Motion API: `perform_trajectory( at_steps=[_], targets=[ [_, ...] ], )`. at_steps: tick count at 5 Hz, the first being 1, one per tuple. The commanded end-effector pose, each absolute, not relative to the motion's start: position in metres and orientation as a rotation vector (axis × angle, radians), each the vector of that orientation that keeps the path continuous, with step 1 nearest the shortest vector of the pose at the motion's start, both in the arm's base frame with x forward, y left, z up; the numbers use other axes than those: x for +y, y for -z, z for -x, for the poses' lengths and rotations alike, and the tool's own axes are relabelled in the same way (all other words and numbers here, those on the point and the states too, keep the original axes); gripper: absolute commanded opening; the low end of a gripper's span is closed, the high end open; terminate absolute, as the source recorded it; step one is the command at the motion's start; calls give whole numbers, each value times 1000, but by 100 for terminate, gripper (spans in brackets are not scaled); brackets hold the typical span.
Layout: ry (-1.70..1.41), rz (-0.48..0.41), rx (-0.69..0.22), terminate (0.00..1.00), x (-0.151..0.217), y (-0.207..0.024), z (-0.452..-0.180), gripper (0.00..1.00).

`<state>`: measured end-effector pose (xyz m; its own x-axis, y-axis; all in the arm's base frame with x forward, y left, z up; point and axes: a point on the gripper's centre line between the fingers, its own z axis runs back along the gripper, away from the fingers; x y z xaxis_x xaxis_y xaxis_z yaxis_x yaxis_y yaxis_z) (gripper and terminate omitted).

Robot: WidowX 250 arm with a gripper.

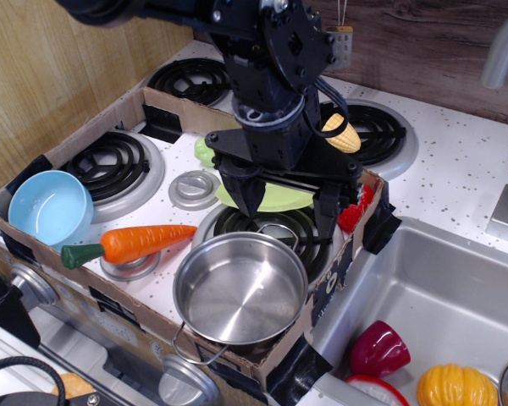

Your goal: Put carrot on plate

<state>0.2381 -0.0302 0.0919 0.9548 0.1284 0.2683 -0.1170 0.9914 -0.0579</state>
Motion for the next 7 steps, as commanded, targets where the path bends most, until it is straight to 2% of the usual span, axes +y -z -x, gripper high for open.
perform_trajectory(
  at_steps=[1, 2, 3, 4, 5, 7],
  targets=[
    [-125, 42, -275, 0, -30, -92, -238, 100],
    [-79, 10, -334, 0, -12, -99, -232, 100],
    [22, -6, -329, 0, 15, -113, -229, 100],
    [89, -45, -329, 0, 38, -117, -222, 100],
    [193, -104, -315, 0, 68, -109, -208, 100],
    [228, -118, -233, 0, 92, -103, -182, 100]
  ],
)
